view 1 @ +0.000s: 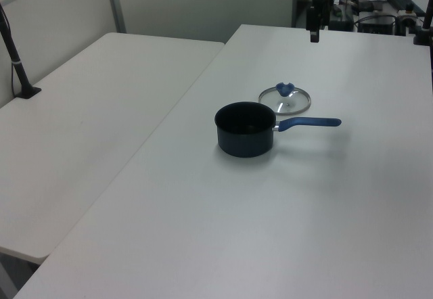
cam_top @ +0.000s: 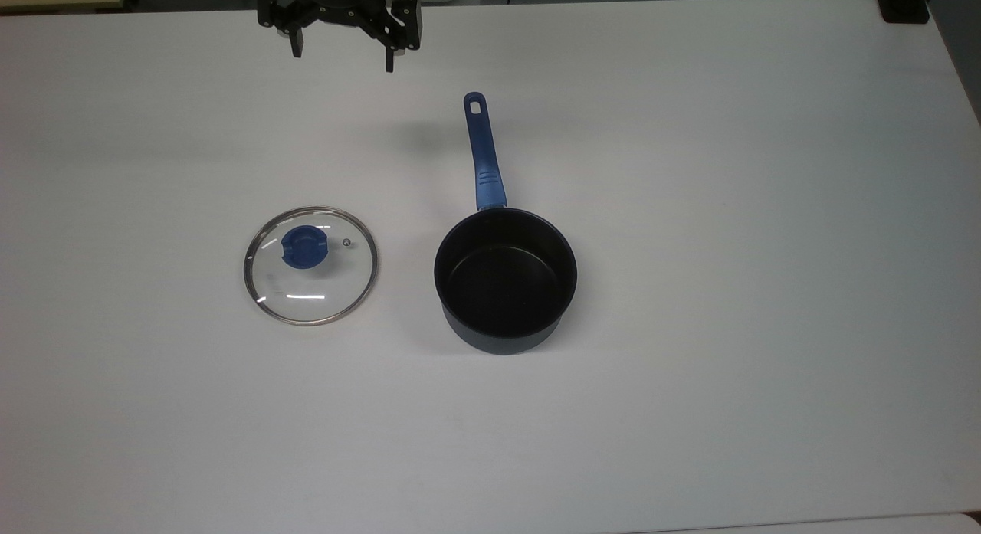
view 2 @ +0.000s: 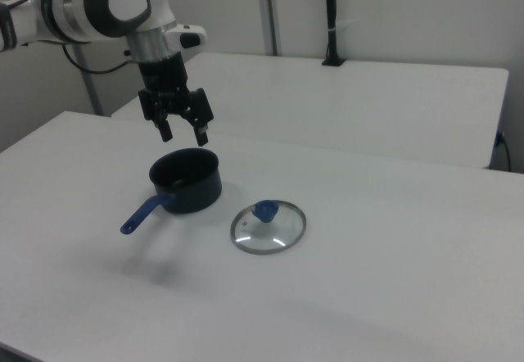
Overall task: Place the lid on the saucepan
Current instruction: 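Move the open gripper over the blue knob of the glass lid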
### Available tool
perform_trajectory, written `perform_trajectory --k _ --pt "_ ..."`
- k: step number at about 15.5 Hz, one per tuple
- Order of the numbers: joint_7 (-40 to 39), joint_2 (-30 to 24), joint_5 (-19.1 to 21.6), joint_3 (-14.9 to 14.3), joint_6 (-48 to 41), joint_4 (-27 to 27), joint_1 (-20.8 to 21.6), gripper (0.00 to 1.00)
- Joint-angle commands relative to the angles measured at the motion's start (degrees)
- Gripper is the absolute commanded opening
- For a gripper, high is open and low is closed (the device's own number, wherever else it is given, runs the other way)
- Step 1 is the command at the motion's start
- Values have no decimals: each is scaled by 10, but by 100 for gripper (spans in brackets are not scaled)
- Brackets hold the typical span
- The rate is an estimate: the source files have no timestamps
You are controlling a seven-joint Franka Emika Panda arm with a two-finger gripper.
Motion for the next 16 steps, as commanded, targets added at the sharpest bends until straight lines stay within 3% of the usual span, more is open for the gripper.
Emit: perform_trajectory --k 1,9,16 --pt "-5 -7 -9 -3 16 -10 4 100" --pt "-28 -6 -8 -3 16 -9 -1 100" --pt "-159 61 1 -3 102 -8 -70 100"
